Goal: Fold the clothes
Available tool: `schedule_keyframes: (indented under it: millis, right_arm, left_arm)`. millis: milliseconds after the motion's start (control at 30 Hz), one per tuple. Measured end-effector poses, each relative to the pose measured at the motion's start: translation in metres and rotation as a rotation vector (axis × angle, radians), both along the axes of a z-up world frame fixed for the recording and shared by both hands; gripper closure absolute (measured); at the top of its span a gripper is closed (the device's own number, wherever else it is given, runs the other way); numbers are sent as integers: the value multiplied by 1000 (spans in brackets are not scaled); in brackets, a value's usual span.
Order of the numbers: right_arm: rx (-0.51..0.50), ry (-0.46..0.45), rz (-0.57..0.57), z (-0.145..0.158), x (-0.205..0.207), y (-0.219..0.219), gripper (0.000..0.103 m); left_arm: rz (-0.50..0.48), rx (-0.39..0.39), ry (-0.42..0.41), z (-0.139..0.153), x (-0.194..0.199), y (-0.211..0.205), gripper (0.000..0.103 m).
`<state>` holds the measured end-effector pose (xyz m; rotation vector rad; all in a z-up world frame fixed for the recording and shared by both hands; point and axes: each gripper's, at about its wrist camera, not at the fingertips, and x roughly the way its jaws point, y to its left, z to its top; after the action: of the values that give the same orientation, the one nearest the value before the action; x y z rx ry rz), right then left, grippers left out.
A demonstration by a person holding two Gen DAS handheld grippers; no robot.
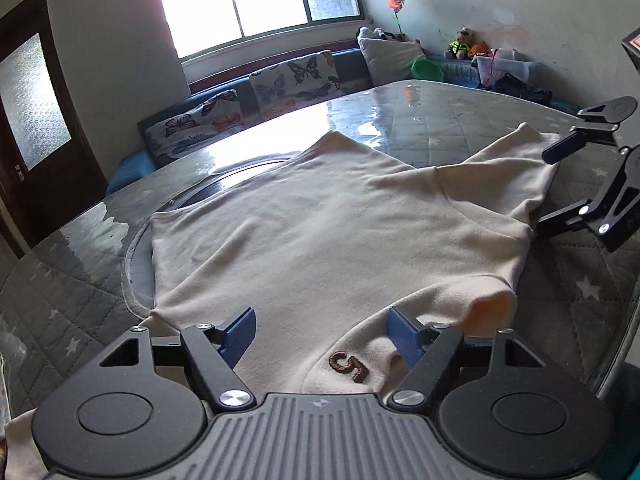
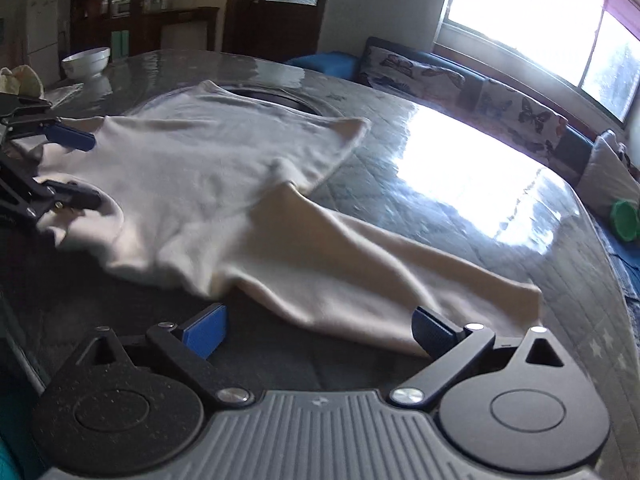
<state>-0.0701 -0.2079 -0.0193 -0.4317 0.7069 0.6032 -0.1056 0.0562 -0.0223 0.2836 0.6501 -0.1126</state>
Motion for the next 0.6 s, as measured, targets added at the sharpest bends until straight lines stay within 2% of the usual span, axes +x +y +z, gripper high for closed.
schedule_keyframes:
  millis: [100, 200, 400, 467, 500, 567, 600]
  right_arm:
    - [20, 4, -36, 7, 0, -15, 4]
    - [50, -18, -113, 13, 15, -27, 5]
    - [117, -22, -325, 10, 56, -67, 20]
    - [127, -21, -385, 7, 64, -81, 24]
    - [131, -16, -413, 5, 68, -87, 27]
    - [141, -4, -466, 0, 75, -99, 39]
    - [154, 11, -474, -2, 78, -104, 42]
  left_arm:
    - [-14, 1, -16, 10, 2, 0, 27]
    - [-30, -38, -51, 27, 8, -6, 27]
    - [-106, -89, -48, 26, 25, -40, 31]
    - [-131, -117, -30, 19, 30, -52, 40]
    - [-139, -121, -25, 17, 32, -57, 41]
    - [-154, -125, -16, 11, 36, -67, 54]
    - [-161, -127, -12, 9, 38, -71, 56]
